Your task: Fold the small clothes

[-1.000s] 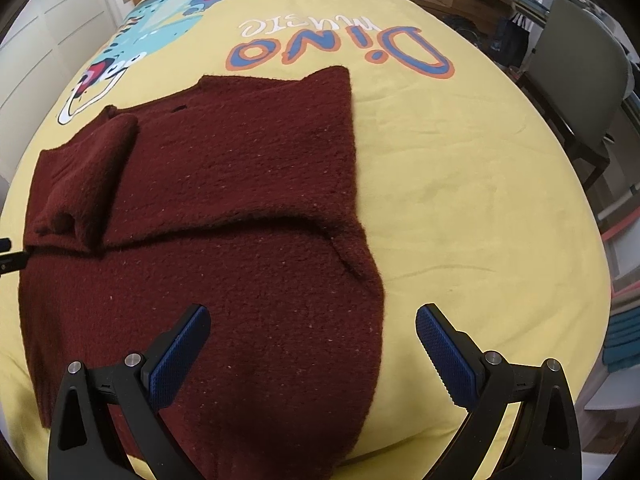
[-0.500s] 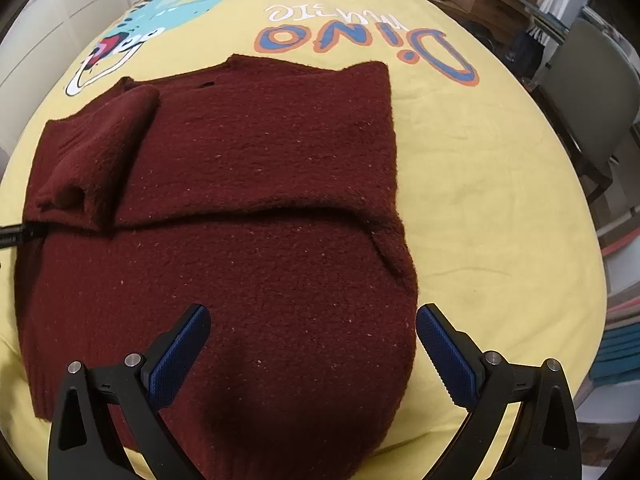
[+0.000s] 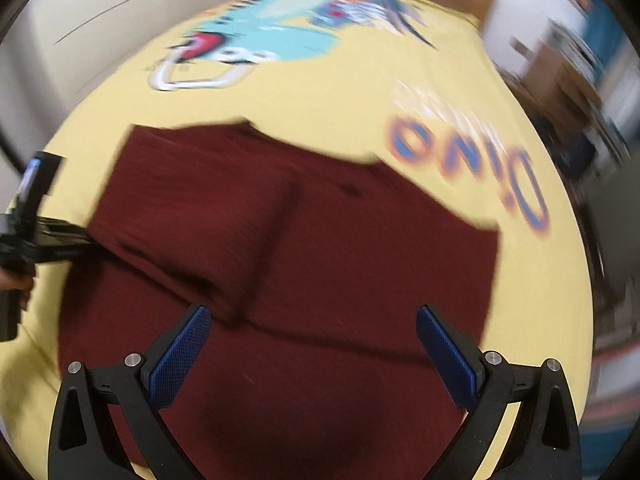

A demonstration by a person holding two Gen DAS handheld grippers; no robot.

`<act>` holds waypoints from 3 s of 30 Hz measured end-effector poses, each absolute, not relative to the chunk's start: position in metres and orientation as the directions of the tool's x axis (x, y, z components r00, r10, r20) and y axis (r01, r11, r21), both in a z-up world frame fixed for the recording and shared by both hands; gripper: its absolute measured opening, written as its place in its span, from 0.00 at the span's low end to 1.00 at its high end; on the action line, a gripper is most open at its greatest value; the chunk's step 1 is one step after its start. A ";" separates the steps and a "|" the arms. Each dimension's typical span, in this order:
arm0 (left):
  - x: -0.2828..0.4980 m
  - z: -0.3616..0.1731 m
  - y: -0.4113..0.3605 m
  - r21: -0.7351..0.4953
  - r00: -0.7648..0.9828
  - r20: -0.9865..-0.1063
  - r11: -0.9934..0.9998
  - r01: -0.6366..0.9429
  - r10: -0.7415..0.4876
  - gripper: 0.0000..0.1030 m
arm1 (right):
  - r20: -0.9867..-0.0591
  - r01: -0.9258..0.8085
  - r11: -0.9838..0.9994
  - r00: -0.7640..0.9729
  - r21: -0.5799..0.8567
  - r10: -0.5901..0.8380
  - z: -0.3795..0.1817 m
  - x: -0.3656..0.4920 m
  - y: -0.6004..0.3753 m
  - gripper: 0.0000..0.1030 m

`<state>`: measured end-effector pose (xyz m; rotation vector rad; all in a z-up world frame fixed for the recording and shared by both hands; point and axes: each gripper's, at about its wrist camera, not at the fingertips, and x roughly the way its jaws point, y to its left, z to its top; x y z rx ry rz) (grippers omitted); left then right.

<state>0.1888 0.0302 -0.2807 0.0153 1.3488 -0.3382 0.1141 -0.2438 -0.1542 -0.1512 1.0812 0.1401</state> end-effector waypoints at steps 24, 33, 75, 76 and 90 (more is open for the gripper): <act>0.204 -0.283 0.031 -0.213 0.138 -0.958 0.946 0.245 -0.251 0.16 | -0.949 -0.389 0.919 0.263 0.058 0.172 -0.245 0.195 -0.113 0.19; 0.208 -0.281 0.026 -0.190 0.136 -0.964 0.949 0.250 -0.229 0.16 | -0.905 -0.260 0.955 0.357 0.142 0.231 -0.197 0.187 -0.187 0.17; 0.198 -0.286 0.003 -0.179 0.156 -0.963 0.953 0.246 -0.221 0.16 | -0.973 0.153 0.978 0.206 0.138 0.105 -0.246 0.170 -0.379 0.70; 0.198 -0.286 0.003 -0.179 0.157 -0.962 0.952 0.247 -0.221 0.16 | -0.978 0.139 0.980 0.175 0.141 0.116 -0.255 0.170 -0.373 0.70; 0.191 -0.284 -0.002 -0.141 0.171 -0.966 0.952 0.271 -0.192 0.17 | -0.927 0.074 0.996 0.374 0.050 0.018 -0.217 0.146 -0.364 0.11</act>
